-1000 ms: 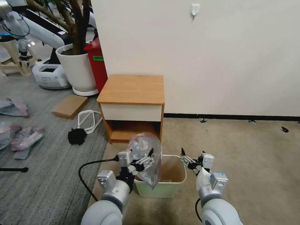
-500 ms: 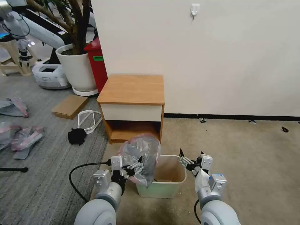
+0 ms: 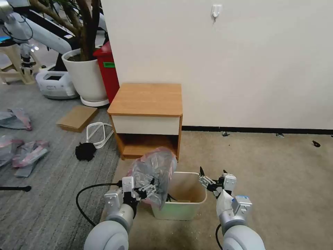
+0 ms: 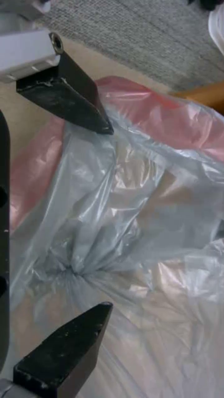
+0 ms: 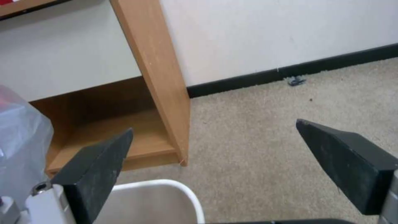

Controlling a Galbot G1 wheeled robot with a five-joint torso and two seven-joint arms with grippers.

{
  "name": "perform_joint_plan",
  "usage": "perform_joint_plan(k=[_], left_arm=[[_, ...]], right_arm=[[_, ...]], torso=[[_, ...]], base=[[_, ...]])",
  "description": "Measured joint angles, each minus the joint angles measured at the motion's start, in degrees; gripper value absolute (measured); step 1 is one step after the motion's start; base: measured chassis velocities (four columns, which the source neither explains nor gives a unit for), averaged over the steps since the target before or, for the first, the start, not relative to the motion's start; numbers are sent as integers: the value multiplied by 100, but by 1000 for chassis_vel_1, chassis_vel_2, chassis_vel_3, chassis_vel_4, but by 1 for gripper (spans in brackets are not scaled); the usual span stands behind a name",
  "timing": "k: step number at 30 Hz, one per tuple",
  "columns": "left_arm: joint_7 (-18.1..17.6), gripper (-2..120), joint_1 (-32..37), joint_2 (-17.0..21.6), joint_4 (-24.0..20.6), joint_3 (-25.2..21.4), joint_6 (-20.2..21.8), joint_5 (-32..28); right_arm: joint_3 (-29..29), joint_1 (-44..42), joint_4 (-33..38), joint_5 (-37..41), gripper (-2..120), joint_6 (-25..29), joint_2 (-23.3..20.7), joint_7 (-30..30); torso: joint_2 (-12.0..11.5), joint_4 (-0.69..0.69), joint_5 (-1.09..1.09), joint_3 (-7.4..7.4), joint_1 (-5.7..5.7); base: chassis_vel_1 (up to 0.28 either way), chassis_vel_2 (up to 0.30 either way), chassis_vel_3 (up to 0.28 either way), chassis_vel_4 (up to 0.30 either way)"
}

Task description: Pick up the garbage bag from the table and place it over the trash can.

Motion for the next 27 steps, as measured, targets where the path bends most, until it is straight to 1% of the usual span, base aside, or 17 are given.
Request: perform_joint_plan(k=[3, 5, 6, 8, 9, 10, 14, 20, 27], left_arm=[[-52, 99, -28, -15, 69, 9, 5, -36], [-95, 94, -55, -29, 123, 21, 20, -59], [-95, 94, -55, -29, 123, 21, 20, -59], [-136, 86, -81, -41, 178, 36, 53, -86], [-167, 80, -104, -51, 229, 62, 64, -120], [-167, 80, -104, -51, 229, 62, 64, -120], [-324, 64, -197, -63, 356, 124, 125, -260], [-422, 63, -257, -51, 456, 141, 279, -319], [-533, 64, -380, -63, 659, 209, 301, -353]], right_arm=[[0, 0, -10, 0, 100, 7, -1, -3], [3, 4, -11, 2, 100, 9, -8, -4], [3, 4, -11, 2, 100, 9, -8, -4], [6, 6, -13, 6, 100, 11, -15, -6], [7, 8, -21, 9, 100, 19, -19, -7], [7, 8, -21, 9, 100, 19, -19, -7], [24, 6, -44, 18, 100, 46, -26, -8], [56, -1, -59, 26, 100, 68, -32, -8], [67, -6, -77, 29, 100, 93, -32, -8]], torso=[[0, 0, 0, 0, 0], [0, 0, 0, 0, 0], [0, 0, 0, 0, 0], [0, 0, 0, 0, 0], [0, 0, 0, 0, 0], [0, 0, 0, 0, 0], [0, 0, 0, 0, 0], [0, 0, 0, 0, 0], [0, 0, 0, 0, 0]], base=[[0, 0, 0, 0], [0, 0, 0, 0], [0, 0, 0, 0], [0, 0, 0, 0], [0, 0, 0, 0], [0, 0, 0, 0], [0, 0, 0, 0], [0, 0, 0, 0], [0, 0, 0, 0]])
